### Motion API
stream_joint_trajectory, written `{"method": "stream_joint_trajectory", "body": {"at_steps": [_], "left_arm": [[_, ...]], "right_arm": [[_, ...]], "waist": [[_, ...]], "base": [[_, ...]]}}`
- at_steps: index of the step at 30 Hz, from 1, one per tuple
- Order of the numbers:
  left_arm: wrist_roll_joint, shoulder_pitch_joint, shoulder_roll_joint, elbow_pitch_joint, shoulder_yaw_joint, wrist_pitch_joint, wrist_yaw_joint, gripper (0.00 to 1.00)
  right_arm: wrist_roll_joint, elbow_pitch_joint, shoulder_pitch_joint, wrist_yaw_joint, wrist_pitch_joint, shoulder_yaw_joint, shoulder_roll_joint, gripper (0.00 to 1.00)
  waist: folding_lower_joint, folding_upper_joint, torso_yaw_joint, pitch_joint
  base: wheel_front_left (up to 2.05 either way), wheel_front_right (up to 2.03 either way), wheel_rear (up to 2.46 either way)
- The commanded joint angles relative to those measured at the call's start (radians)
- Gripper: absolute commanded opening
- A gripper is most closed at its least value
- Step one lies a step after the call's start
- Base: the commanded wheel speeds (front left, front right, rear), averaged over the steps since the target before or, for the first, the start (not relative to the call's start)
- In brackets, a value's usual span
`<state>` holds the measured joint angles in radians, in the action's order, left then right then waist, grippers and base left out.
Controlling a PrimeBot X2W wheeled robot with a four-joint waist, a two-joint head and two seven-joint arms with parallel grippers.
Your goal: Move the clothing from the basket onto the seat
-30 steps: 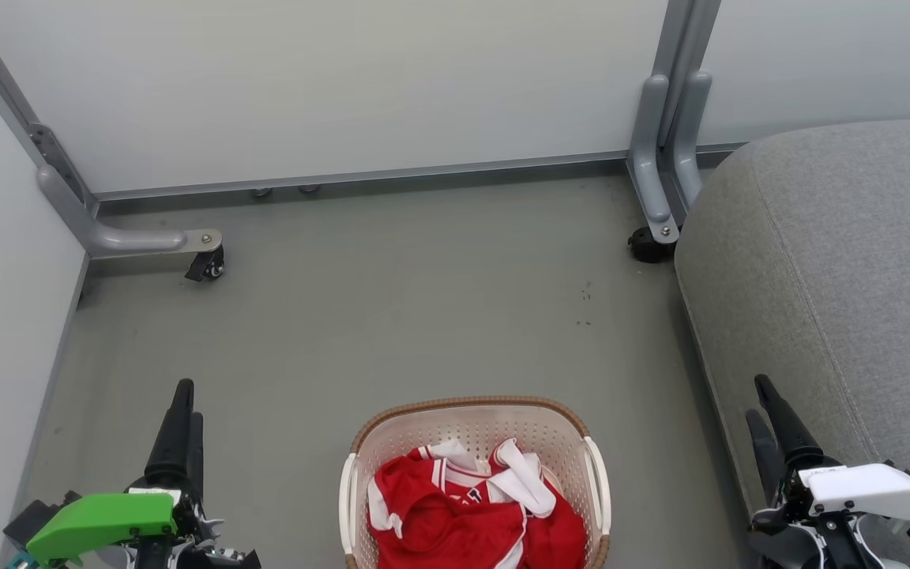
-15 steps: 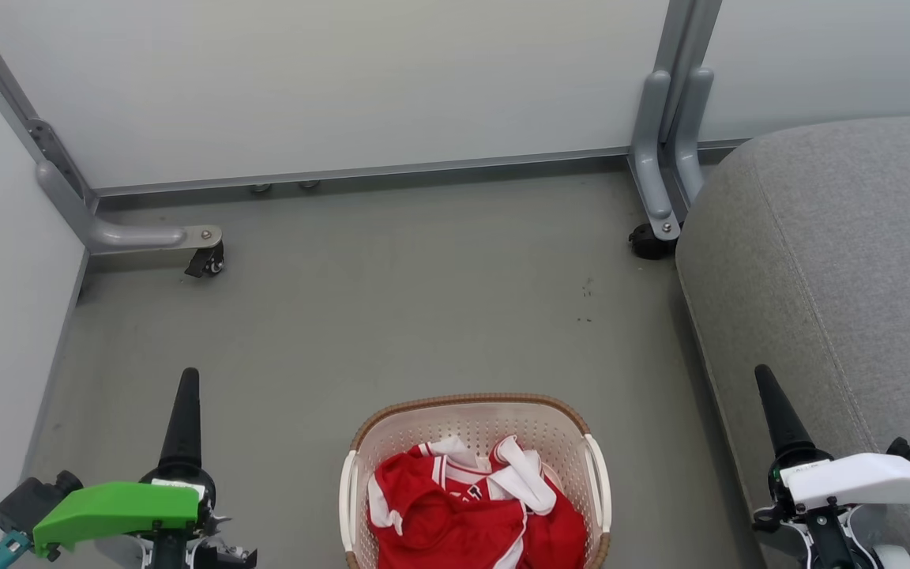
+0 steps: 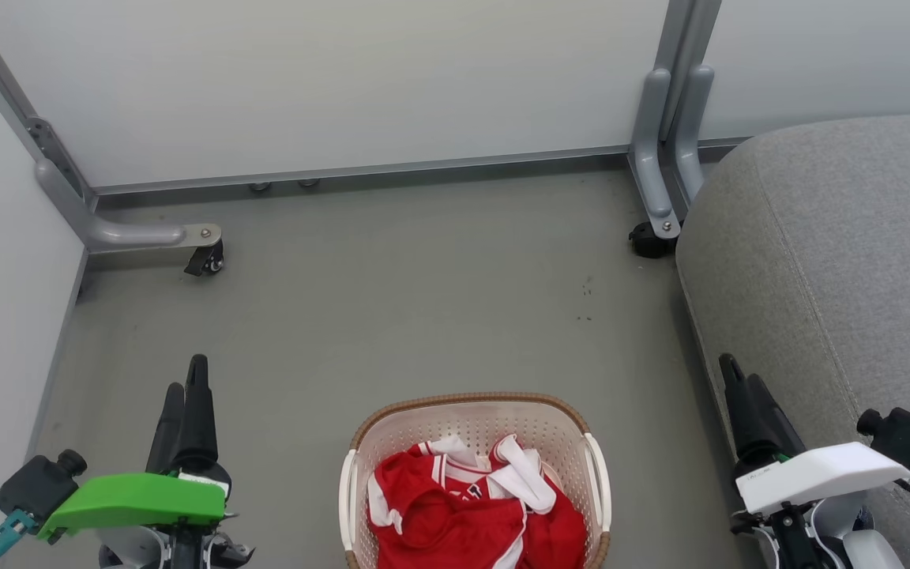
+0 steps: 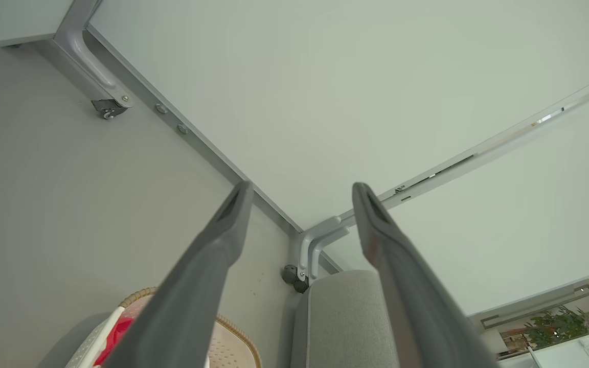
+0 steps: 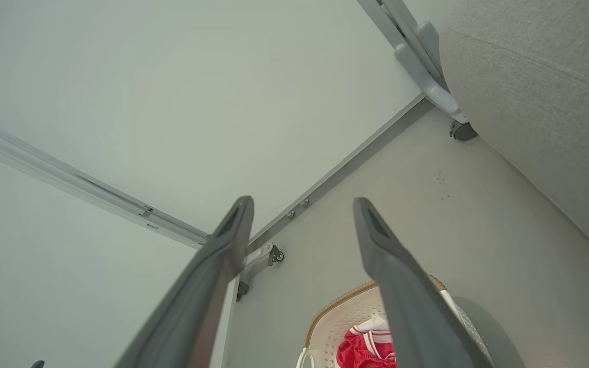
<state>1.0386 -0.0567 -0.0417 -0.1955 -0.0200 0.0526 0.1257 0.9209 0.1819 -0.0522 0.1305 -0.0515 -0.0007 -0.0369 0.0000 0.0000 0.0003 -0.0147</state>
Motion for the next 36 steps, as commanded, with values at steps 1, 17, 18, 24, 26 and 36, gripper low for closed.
{"method": "stream_joint_trajectory", "body": {"at_steps": [1,17,18,24,26,36], "left_arm": [[-0.045,-0.003,-0.006,0.023,0.006,0.010,-0.003,1.00],[-0.280,0.014,-0.007,0.070,0.052,0.061,-0.031,1.00],[-0.290,0.014,-0.007,0.071,0.054,0.064,-0.031,1.00],[-0.357,0.015,-0.008,0.078,0.070,0.081,-0.032,1.00],[-0.381,0.015,-0.008,0.080,0.074,0.086,-0.033,1.00],[-0.441,0.018,-0.009,0.083,0.080,0.113,-0.032,1.00]], "right_arm": [[-0.046,-0.021,-0.005,0.000,-0.011,0.008,-0.008,1.00],[-0.282,-0.053,0.006,0.000,-0.062,0.043,-0.010,1.00],[-0.294,-0.056,0.006,0.000,-0.065,0.043,-0.010,1.00],[-0.366,-0.070,0.010,0.000,-0.082,0.048,-0.011,1.00],[-0.388,-0.075,0.010,0.000,-0.088,0.051,-0.011,1.00],[-0.486,-0.089,0.011,0.000,-0.114,0.062,-0.012,1.00]], "waist": [[0.0000,0.0000,0.000,0.000],[0.0000,0.0000,-0.002,-0.004],[0.0000,0.0000,-0.002,-0.005],[0.0000,0.0000,-0.001,-0.008],[0.0000,0.0000,-0.001,-0.009],[0.0000,0.0000,0.002,-0.013]], "base": [[0.00,0.00,0.00],[0.00,0.00,0.00],[0.00,0.00,0.00],[0.00,0.00,0.00],[0.00,0.00,0.00],[0.00,0.00,0.00]]}}
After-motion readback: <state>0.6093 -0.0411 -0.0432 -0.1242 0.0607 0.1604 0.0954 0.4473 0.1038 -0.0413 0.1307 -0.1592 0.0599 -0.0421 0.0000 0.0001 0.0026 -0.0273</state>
